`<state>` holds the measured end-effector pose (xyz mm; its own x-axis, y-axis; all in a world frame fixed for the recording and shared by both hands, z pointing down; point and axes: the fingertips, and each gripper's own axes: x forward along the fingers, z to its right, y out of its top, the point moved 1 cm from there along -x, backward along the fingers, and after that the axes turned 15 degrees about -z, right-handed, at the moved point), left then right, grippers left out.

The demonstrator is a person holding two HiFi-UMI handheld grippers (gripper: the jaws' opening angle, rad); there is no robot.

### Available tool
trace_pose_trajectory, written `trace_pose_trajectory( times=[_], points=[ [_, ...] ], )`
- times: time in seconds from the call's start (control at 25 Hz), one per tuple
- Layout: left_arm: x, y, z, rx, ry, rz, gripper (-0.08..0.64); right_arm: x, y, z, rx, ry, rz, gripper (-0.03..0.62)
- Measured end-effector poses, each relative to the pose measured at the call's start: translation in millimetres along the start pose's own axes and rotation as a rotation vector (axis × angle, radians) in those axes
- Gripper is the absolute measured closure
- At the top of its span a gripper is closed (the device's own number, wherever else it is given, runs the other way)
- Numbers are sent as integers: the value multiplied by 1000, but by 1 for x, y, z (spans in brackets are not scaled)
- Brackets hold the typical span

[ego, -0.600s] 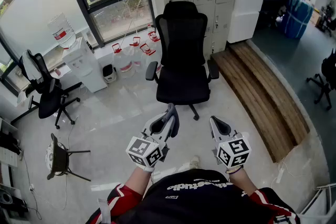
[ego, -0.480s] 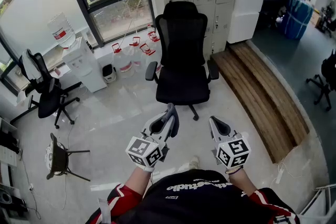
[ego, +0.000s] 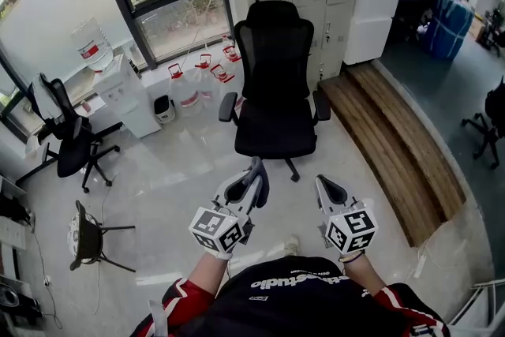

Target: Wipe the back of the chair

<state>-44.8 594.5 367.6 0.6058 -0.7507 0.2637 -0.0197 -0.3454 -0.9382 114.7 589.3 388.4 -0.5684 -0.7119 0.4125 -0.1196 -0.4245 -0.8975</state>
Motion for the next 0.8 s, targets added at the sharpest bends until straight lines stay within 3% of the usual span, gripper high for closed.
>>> trace_pose_trajectory(
  times=[0.32, 0.8],
  points=[
    [37, 11, -17, 2, 1, -11, 493, 27, 4, 34, 28, 4, -25, 577],
    [131, 61, -42, 22, 39, -22, 494, 80, 53, 115, 34, 65, -23, 577]
  ],
)
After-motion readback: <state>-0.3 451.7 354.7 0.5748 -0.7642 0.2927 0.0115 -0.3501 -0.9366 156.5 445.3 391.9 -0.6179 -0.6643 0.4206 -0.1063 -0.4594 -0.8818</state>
